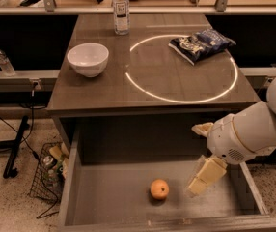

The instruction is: Pick orange from top drawer and place on counter

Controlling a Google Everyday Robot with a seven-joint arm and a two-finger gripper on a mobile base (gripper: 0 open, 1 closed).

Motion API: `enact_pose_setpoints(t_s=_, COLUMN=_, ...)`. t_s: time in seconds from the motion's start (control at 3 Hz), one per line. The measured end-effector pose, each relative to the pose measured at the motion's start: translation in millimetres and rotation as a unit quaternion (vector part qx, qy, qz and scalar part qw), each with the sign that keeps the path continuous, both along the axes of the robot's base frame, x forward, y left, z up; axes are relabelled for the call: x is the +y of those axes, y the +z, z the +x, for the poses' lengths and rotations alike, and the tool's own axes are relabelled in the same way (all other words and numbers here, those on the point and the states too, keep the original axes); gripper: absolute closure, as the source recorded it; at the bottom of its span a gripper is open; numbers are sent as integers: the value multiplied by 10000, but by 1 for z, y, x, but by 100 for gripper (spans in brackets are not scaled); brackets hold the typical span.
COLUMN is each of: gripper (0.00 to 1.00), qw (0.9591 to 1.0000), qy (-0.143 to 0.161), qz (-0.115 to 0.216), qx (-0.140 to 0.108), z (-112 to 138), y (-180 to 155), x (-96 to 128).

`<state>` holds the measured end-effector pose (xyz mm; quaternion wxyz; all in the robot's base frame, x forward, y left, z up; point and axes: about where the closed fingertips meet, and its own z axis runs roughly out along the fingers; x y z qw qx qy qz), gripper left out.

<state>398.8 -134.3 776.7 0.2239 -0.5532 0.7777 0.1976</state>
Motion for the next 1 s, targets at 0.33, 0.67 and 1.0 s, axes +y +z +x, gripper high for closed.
enact_pose_setpoints(t_s=0.33, gripper=0, qw=9998, qy=-118, qz=153, qx=-34, z=1, y=-17, x=8)
enact_pose_setpoints(t_s=0.67, gripper=0, qw=9972, qy=-480, qz=575, qx=-68, z=12, y=-66, x=26)
enact_pose_setpoints(t_s=1.0, gripper=0, qw=9945, qy=-660, qz=802, qx=-112, z=24, y=-94, x=36)
